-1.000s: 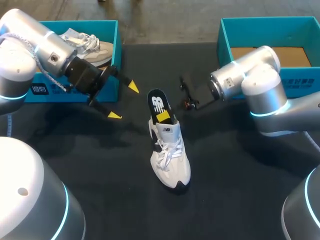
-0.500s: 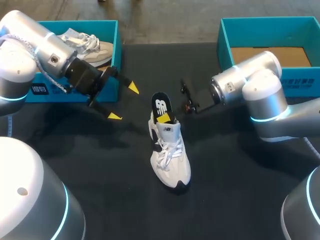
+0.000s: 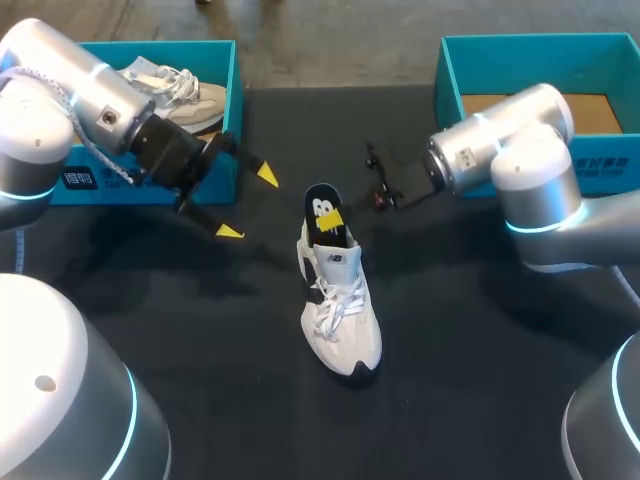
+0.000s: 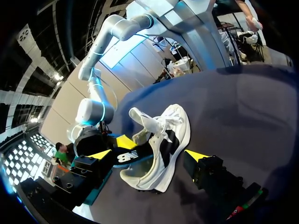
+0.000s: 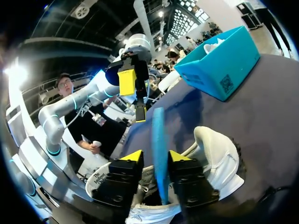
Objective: Take the shoe out of the shoebox, open the shoe tongue, remove and reinsert the insole, then place the shoe into the shoebox
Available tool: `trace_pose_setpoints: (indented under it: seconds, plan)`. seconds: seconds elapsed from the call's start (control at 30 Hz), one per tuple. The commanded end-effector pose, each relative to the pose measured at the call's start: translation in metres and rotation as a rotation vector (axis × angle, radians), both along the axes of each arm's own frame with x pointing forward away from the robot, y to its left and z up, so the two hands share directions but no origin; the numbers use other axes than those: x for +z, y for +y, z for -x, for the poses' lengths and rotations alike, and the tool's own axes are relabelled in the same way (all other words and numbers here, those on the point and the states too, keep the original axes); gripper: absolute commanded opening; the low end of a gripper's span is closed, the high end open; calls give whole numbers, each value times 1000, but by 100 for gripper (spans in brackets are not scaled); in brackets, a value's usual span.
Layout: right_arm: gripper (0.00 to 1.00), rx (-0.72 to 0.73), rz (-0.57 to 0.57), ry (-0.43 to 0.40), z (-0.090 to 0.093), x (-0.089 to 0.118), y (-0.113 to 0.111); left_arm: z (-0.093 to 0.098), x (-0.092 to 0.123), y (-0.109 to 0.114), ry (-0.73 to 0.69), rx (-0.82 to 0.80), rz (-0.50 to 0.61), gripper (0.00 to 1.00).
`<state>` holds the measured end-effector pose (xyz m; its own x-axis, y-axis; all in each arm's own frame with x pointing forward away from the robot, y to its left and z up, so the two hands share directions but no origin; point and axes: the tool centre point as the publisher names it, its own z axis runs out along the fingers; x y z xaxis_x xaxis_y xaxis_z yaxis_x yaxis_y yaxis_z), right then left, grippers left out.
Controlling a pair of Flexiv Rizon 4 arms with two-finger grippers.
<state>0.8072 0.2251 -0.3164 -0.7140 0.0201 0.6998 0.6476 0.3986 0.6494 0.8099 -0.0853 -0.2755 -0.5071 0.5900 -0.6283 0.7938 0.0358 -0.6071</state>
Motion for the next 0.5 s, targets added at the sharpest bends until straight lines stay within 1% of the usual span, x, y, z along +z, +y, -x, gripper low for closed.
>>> trace_pose_setpoints:
  seconds: [0.03, 0.13, 0.27, 0.5]
  plan:
    - [0, 19, 2, 13, -8, -5, 4, 1, 1, 0, -4, 2, -5, 100]
    - [0, 24, 3, 27, -7, -8, 4, 0, 2, 0, -5, 1, -7, 100]
    - [0, 27, 10, 51, -2, -13, 3, -1, 3, 0, -8, -1, -7, 100]
    - [0, 25, 16, 101, 14, -23, 1, -1, 2, -3, -8, -7, -7, 100]
